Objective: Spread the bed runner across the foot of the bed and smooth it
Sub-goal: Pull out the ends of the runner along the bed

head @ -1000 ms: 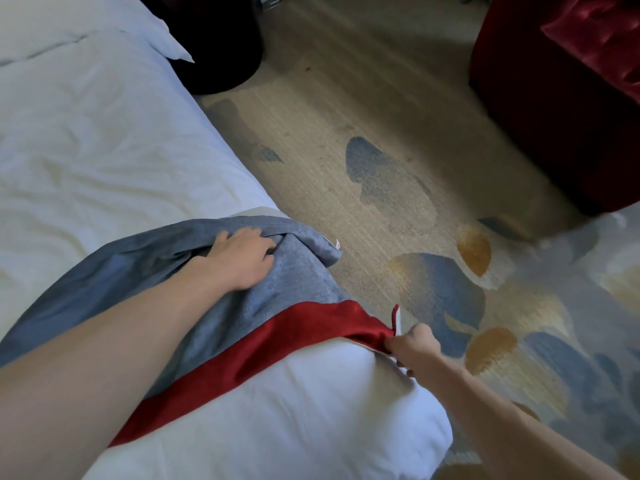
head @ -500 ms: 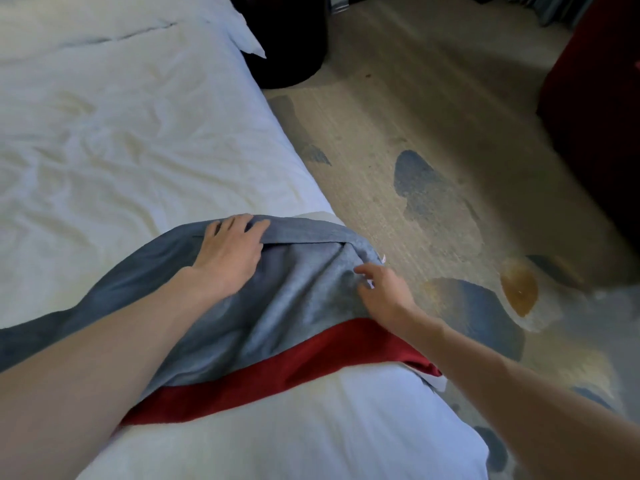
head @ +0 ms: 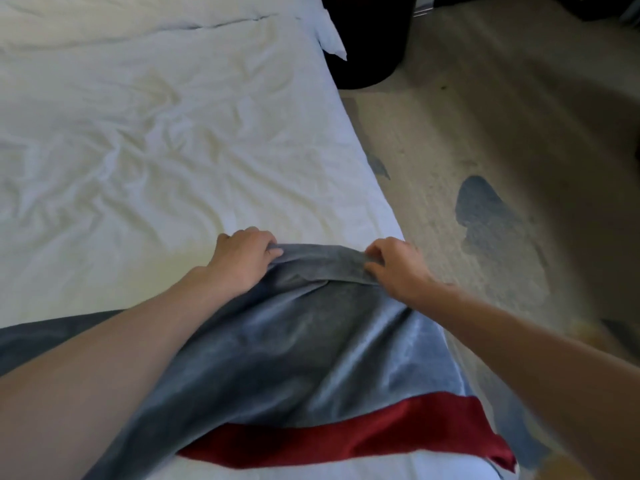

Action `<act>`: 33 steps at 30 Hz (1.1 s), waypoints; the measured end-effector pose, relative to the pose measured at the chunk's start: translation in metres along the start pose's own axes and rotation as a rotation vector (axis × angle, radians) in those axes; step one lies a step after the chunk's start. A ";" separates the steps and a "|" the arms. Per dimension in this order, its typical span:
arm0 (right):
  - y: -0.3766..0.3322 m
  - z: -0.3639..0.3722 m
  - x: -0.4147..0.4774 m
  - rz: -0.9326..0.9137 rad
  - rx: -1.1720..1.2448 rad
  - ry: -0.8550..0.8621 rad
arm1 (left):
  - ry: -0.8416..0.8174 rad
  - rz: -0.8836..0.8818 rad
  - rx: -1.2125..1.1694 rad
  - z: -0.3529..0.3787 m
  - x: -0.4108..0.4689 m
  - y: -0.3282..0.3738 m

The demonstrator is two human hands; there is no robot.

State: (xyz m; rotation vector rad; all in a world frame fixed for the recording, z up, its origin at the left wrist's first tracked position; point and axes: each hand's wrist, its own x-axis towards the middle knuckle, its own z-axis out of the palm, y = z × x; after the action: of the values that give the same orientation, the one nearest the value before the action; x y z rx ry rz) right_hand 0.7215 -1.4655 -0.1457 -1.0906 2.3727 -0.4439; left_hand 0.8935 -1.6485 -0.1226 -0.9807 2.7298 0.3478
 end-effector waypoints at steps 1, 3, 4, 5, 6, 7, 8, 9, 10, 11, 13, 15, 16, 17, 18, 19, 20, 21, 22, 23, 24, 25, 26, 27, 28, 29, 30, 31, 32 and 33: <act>0.000 0.001 0.003 -0.002 0.004 -0.015 | -0.008 0.016 -0.012 0.001 0.002 -0.003; 0.000 0.003 0.008 0.008 0.030 -0.030 | 0.039 0.017 -0.056 0.004 0.005 -0.008; 0.000 0.003 0.012 0.020 0.046 -0.036 | 0.076 0.002 -0.075 0.006 0.008 -0.010; 0.000 0.003 0.017 0.032 0.055 -0.043 | 0.113 -0.015 -0.079 0.007 0.011 -0.011; -0.001 0.002 0.022 0.037 0.052 -0.050 | 0.148 -0.025 -0.072 0.008 0.015 -0.012; -0.001 0.000 0.028 0.030 0.038 -0.053 | 0.179 -0.030 -0.066 0.009 0.019 -0.014; -0.003 -0.003 0.034 0.015 0.020 -0.055 | 0.205 -0.033 -0.066 0.008 0.023 -0.015; -0.005 -0.006 0.041 -0.003 0.002 -0.062 | 0.226 -0.037 -0.065 0.007 0.028 -0.018; -0.007 -0.010 0.048 -0.020 -0.015 -0.068 | 0.246 -0.039 -0.062 0.006 0.032 -0.020; -0.010 -0.013 0.056 -0.037 -0.035 -0.067 | 0.265 -0.038 -0.052 0.004 0.037 -0.023; -0.015 -0.020 0.073 -0.079 -0.071 -0.041 | 0.304 -0.042 -0.027 -0.001 0.048 -0.029; -0.024 -0.027 0.092 -0.120 -0.078 -0.015 | 0.346 -0.062 0.002 -0.008 0.060 -0.038; -0.029 -0.031 0.102 -0.132 -0.082 -0.005 | 0.365 -0.073 0.026 -0.012 0.067 -0.042; -0.034 -0.034 0.111 -0.139 -0.094 0.000 | 0.382 -0.080 0.054 -0.015 0.074 -0.047; -0.038 -0.036 0.121 -0.145 -0.113 0.007 | 0.394 -0.079 0.078 -0.018 0.080 -0.052; -0.042 -0.036 0.129 -0.149 -0.136 0.020 | 0.402 -0.072 0.094 -0.019 0.085 -0.056; -0.047 -0.035 0.138 -0.146 -0.160 0.038 | 0.407 -0.066 0.105 -0.019 0.091 -0.060; -0.050 -0.033 0.146 -0.137 -0.184 0.053 | 0.407 -0.066 0.116 -0.017 0.095 -0.065; -0.054 -0.028 0.153 -0.116 -0.213 0.064 | 0.400 -0.072 0.133 -0.014 0.099 -0.069; -0.056 -0.021 0.158 -0.080 -0.252 0.070 | 0.385 -0.080 0.160 -0.010 0.101 -0.074; -0.057 -0.013 0.161 -0.030 -0.288 0.066 | 0.370 -0.087 0.191 -0.004 0.104 -0.077; -0.057 -0.003 0.162 0.021 -0.302 0.059 | 0.360 -0.092 0.219 0.003 0.105 -0.081; -0.055 0.006 0.161 0.060 -0.295 0.060 | 0.357 -0.096 0.236 0.009 0.106 -0.083; -0.051 0.016 0.159 0.084 -0.281 0.072 | 0.360 -0.102 0.241 0.015 0.107 -0.084; -0.046 0.024 0.157 0.096 -0.270 0.091 | 0.371 -0.111 0.235 0.019 0.108 -0.084; -0.042 0.031 0.155 0.104 -0.258 0.112 | 0.388 -0.123 0.223 0.021 0.108 -0.083; -0.038 0.035 0.154 0.111 -0.243 0.134 | 0.408 -0.134 0.210 0.022 0.108 -0.081; -0.035 0.039 0.153 0.119 -0.227 0.159 | 0.427 -0.135 0.192 0.022 0.108 -0.079; -0.035 0.042 0.152 0.124 -0.215 0.187 | 0.443 -0.119 0.166 0.022 0.107 -0.075; -0.036 0.043 0.150 0.116 -0.207 0.219 | 0.454 -0.090 0.134 0.022 0.105 -0.070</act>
State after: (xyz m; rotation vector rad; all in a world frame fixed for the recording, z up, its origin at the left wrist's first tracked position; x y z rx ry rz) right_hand 0.6830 -1.6080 -0.2088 -1.0300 2.7083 -0.2943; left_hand 0.8621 -1.7573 -0.1832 -1.2700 3.0353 -0.0876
